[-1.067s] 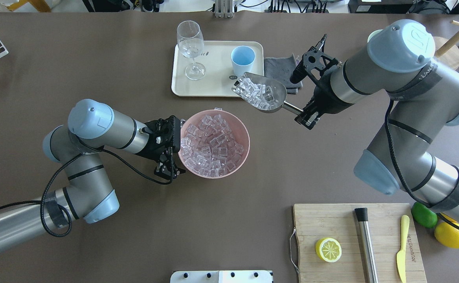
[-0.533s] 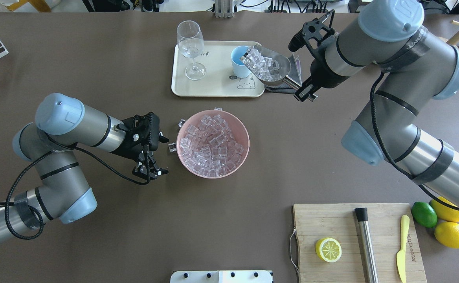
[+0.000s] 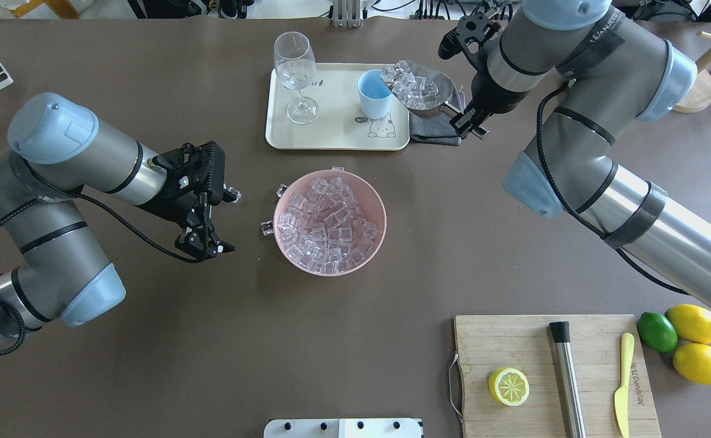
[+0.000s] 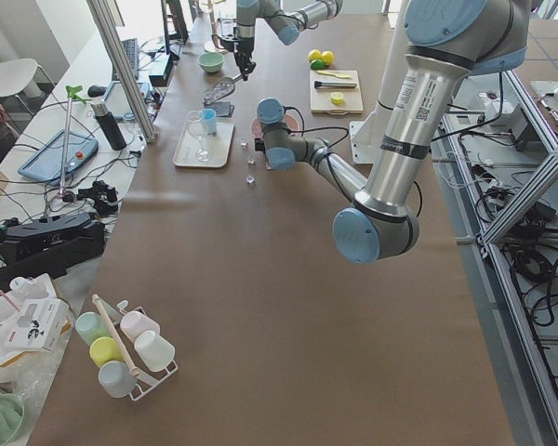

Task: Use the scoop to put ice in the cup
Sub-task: 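Tip the scoop over the blue cup with the right gripper while the left arm withdraws, then carry the empty scoop with the right gripper back to its spot on the table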

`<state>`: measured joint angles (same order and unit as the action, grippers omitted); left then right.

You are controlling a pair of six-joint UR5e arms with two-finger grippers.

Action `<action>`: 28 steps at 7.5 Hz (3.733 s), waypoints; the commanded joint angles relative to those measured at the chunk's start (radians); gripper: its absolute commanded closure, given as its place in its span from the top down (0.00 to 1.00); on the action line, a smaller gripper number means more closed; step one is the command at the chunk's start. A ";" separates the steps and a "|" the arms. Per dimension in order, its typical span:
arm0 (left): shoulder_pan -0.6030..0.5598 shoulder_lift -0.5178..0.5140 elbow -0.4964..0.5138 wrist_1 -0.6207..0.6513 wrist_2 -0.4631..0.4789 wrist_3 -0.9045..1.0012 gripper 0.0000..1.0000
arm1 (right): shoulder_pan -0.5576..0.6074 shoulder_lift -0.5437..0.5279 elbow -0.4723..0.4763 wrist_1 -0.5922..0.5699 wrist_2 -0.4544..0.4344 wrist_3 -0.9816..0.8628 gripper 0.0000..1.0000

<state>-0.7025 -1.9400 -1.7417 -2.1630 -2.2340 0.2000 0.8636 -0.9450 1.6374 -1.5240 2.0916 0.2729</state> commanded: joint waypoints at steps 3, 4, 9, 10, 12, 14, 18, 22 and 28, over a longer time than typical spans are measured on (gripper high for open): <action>-0.037 0.048 -0.188 0.330 0.079 0.035 0.99 | 0.000 0.063 -0.036 -0.141 0.008 -0.058 0.00; -0.037 0.056 -0.197 0.330 0.080 -0.020 0.99 | 0.000 0.092 -0.034 -0.219 0.005 -0.111 0.00; -0.253 0.203 -0.160 0.335 0.041 -0.158 0.99 | 0.002 0.158 -0.036 -0.421 -0.004 -0.251 0.00; -0.350 0.251 -0.144 0.335 -0.063 -0.160 0.99 | 0.003 0.169 -0.036 -0.453 -0.007 -0.283 0.00; -0.556 0.266 -0.034 0.336 -0.182 -0.169 0.99 | 0.012 0.172 -0.039 -0.453 -0.012 -0.284 0.00; -0.680 0.268 0.052 0.336 -0.182 -0.166 0.99 | 0.034 0.204 -0.077 -0.452 -0.012 -0.275 0.00; -0.802 0.300 0.160 0.336 -0.171 -0.154 0.99 | 0.035 0.279 -0.188 -0.452 -0.021 -0.261 0.00; -0.845 0.357 0.232 0.333 -0.173 -0.154 0.99 | 0.034 0.278 -0.162 -0.539 -0.024 -0.360 0.00; -0.842 0.357 0.244 0.334 -0.171 -0.154 0.99 | 0.037 0.180 -0.003 -0.596 -0.056 -0.381 0.00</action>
<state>-1.5463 -1.5813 -1.5049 -1.8286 -2.4054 0.0460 0.8972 -0.6594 1.4984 -2.1257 2.0105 -0.1370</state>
